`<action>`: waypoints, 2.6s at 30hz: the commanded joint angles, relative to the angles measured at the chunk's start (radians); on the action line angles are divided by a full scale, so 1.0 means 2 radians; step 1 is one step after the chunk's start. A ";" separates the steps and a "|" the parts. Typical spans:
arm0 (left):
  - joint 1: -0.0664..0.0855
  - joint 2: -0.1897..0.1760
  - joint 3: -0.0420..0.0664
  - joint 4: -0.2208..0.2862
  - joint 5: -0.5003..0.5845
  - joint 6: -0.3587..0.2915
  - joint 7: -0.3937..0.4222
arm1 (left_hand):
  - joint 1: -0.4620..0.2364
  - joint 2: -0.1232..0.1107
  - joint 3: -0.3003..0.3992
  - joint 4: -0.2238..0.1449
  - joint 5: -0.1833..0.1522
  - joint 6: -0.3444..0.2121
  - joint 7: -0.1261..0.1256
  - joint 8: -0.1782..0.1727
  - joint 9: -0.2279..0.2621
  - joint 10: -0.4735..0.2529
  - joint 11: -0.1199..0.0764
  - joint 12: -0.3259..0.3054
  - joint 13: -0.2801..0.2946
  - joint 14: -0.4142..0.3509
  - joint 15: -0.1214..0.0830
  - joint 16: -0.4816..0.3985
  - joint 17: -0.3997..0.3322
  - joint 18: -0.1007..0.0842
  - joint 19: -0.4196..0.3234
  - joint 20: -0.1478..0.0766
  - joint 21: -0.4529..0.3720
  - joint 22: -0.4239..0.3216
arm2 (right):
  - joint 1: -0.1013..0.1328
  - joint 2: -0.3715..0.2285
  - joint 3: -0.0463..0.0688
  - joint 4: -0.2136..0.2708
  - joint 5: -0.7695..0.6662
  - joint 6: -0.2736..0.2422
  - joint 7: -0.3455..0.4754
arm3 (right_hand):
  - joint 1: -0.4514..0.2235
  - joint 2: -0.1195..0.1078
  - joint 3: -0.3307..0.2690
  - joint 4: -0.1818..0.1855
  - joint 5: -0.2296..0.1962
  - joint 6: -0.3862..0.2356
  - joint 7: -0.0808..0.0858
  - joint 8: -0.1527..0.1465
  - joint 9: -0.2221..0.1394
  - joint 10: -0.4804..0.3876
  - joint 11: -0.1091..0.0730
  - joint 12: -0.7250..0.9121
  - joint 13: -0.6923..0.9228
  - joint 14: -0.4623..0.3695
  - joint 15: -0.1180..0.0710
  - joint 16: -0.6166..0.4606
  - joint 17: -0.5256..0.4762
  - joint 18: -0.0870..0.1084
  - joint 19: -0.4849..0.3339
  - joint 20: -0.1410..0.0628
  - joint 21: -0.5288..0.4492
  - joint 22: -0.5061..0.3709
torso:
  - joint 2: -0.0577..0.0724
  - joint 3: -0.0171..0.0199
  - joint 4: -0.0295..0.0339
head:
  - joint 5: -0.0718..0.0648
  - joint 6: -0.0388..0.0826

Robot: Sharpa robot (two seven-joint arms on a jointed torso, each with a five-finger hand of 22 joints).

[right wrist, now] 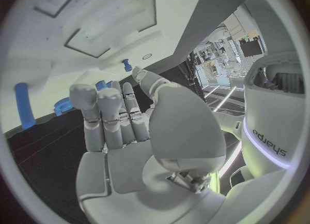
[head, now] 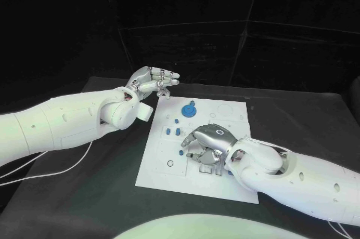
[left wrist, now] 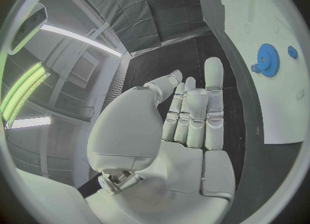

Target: Assemble the parts on the task board

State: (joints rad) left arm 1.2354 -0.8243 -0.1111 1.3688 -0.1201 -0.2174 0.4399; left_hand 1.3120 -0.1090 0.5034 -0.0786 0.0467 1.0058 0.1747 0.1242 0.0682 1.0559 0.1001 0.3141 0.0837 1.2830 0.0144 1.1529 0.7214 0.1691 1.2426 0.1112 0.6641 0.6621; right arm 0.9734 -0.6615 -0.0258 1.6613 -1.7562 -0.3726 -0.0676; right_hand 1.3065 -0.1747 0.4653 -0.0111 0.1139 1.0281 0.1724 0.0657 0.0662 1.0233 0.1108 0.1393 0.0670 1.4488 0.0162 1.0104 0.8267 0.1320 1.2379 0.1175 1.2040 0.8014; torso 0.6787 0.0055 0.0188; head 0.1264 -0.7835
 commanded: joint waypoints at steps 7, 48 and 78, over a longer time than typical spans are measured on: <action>0.001 -0.001 0.000 -0.001 0.002 0.008 0.000 | -0.001 0.004 -0.002 0.000 0.001 -0.002 0.001 -0.001 0.000 -0.004 0.001 0.002 0.000 -0.004 0.000 -0.003 0.000 0.006 -0.003 -0.001 -0.002 -0.001 | 0.031 -0.067 0.013 0.027 0.029 0.018 -0.035 | -0.004 -0.001 -0.026 0.001 0.005 -0.008 -0.006 -0.001 0.000 -0.009 -0.004 0.009 0.000 -0.001 -0.003 -0.006 -0.007 0.005 -0.001 -0.002 -0.004 -0.002 | -0.001 -0.0002 -0.0025 | -0.010 0.008; 0.001 0.001 0.000 -0.003 0.002 0.013 -0.003 | -0.001 0.004 -0.003 0.000 0.001 -0.001 0.001 0.000 0.000 -0.004 0.001 0.003 0.000 -0.005 0.000 -0.003 -0.002 0.006 -0.003 0.000 -0.003 -0.001 | 0.046 -0.070 0.016 0.003 -0.010 0.095 -0.068 | 0.031 0.038 -0.008 0.004 -0.006 0.037 -0.017 0.008 0.004 0.073 -0.021 0.039 -0.002 0.013 -0.017 0.026 0.021 -0.005 0.032 -0.014 0.025 0.050 | 0.000 -0.0003 -0.0016 | -0.013 0.008; 0.001 0.002 0.000 -0.006 0.002 0.016 -0.006 | -0.001 0.005 -0.003 0.000 0.001 -0.001 0.000 0.001 0.000 -0.004 0.001 0.004 0.000 -0.005 0.000 -0.004 -0.003 0.006 -0.003 0.000 -0.004 -0.002 | 0.048 -0.069 0.035 0.074 0.122 0.017 -0.031 | 0.017 0.036 0.006 0.011 -0.013 0.049 -0.019 0.006 0.004 0.088 -0.023 0.020 -0.002 0.016 -0.019 0.045 0.039 -0.007 0.038 -0.017 0.036 0.065 | 0.000 -0.0005 -0.0014 | -0.006 0.008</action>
State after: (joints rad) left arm 1.2353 -0.8213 -0.1116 1.3553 -0.1198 -0.1976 0.4259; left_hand 1.3120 -0.1090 0.5036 -0.0786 0.0467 1.0058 0.1747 0.1242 0.0682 1.0524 0.1038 0.3174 0.0838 1.2757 0.0142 1.1493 0.7171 0.1691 1.2426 0.1112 0.6589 0.6594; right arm 1.0689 -0.8157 0.0435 1.8096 -1.5686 -0.3051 -0.1826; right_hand 1.3484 -0.1066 0.4723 0.0103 0.0869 1.1200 0.1352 0.0775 0.0748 1.1919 0.0643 0.1818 0.0628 1.4650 -0.0146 1.0947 0.9044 0.1321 1.3081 0.0836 1.2720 0.9300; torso 0.6773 0.0035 0.0168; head 0.1114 -0.7636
